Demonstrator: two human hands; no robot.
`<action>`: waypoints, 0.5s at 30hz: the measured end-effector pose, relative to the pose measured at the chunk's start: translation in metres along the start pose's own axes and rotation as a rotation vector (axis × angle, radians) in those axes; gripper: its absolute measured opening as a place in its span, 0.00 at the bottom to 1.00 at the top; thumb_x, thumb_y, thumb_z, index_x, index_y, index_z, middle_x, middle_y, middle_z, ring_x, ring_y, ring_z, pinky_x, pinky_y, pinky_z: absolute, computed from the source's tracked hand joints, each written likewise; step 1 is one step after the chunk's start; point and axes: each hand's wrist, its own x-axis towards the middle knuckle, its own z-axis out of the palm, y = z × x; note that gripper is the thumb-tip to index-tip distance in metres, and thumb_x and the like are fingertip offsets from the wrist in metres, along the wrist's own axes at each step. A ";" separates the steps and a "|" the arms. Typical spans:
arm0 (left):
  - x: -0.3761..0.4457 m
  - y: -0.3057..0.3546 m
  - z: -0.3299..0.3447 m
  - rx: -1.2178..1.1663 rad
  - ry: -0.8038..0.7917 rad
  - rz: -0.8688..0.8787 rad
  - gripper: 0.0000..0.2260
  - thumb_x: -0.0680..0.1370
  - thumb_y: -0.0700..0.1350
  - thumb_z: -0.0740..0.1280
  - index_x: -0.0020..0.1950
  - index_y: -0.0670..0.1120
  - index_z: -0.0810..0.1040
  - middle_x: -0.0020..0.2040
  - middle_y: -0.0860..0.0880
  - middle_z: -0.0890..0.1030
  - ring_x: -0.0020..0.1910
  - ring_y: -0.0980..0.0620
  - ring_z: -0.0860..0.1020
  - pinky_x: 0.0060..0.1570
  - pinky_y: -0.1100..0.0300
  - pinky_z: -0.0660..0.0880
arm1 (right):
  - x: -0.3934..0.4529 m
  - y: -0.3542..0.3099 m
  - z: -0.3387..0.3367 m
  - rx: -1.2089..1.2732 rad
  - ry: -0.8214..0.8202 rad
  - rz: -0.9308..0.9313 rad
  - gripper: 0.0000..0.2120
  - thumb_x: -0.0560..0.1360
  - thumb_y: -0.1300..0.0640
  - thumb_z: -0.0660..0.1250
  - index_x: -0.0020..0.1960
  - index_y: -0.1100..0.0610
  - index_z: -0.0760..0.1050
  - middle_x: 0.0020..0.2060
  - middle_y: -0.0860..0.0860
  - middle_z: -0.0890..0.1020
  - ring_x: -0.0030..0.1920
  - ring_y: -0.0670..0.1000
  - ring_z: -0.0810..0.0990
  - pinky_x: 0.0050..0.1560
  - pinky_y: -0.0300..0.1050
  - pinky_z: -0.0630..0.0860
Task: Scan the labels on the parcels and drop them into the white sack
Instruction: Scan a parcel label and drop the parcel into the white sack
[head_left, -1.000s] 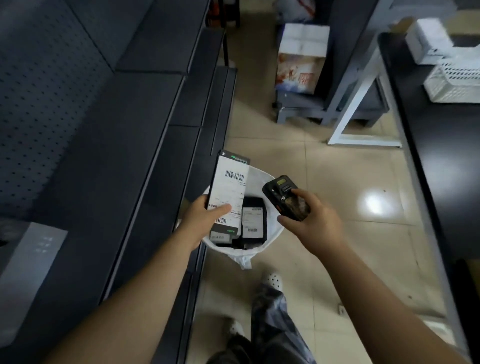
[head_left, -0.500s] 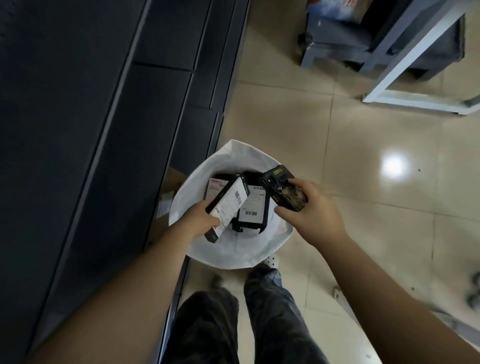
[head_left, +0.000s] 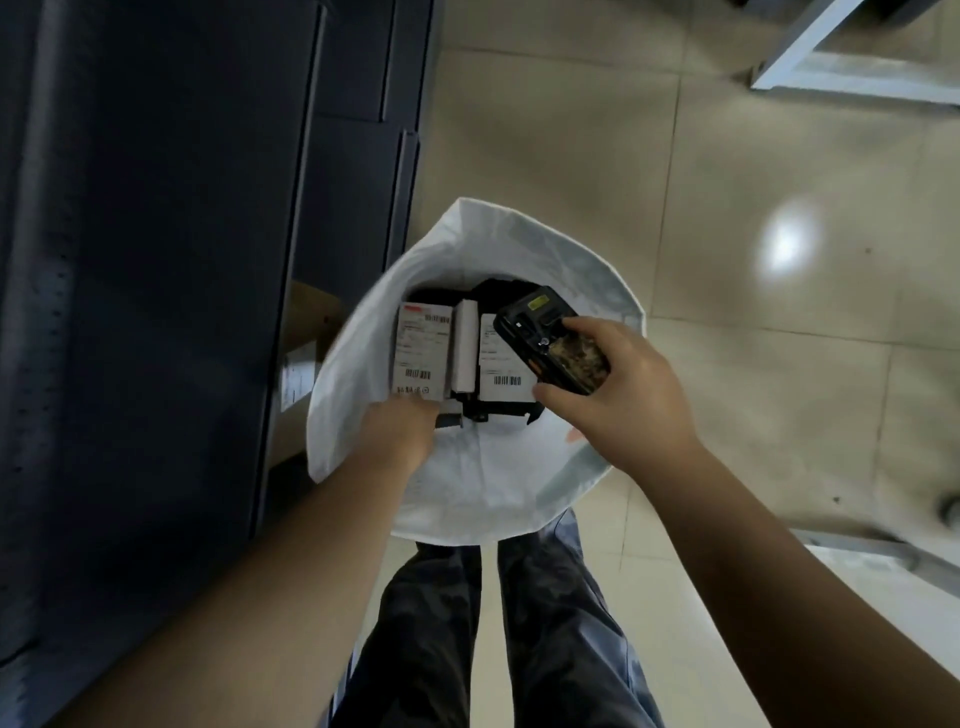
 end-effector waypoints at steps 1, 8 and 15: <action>0.008 0.000 0.006 0.025 -0.018 0.003 0.23 0.80 0.36 0.56 0.73 0.53 0.70 0.62 0.45 0.76 0.60 0.45 0.75 0.58 0.52 0.71 | -0.001 0.001 0.005 0.001 0.001 0.002 0.31 0.68 0.46 0.78 0.69 0.46 0.73 0.62 0.43 0.77 0.55 0.42 0.74 0.49 0.36 0.69; 0.042 0.006 0.041 0.131 -0.185 0.016 0.16 0.79 0.43 0.59 0.67 0.49 0.73 0.62 0.48 0.76 0.61 0.48 0.75 0.57 0.54 0.69 | -0.006 0.010 0.029 -0.063 0.037 0.011 0.32 0.68 0.45 0.77 0.69 0.45 0.72 0.63 0.43 0.76 0.58 0.45 0.76 0.51 0.40 0.71; 0.025 -0.003 0.020 -0.274 -0.165 0.051 0.16 0.81 0.49 0.60 0.67 0.45 0.73 0.60 0.45 0.77 0.54 0.47 0.76 0.53 0.54 0.74 | -0.029 0.001 0.027 -0.024 0.085 0.019 0.32 0.68 0.46 0.78 0.69 0.46 0.73 0.63 0.44 0.77 0.58 0.46 0.76 0.55 0.41 0.73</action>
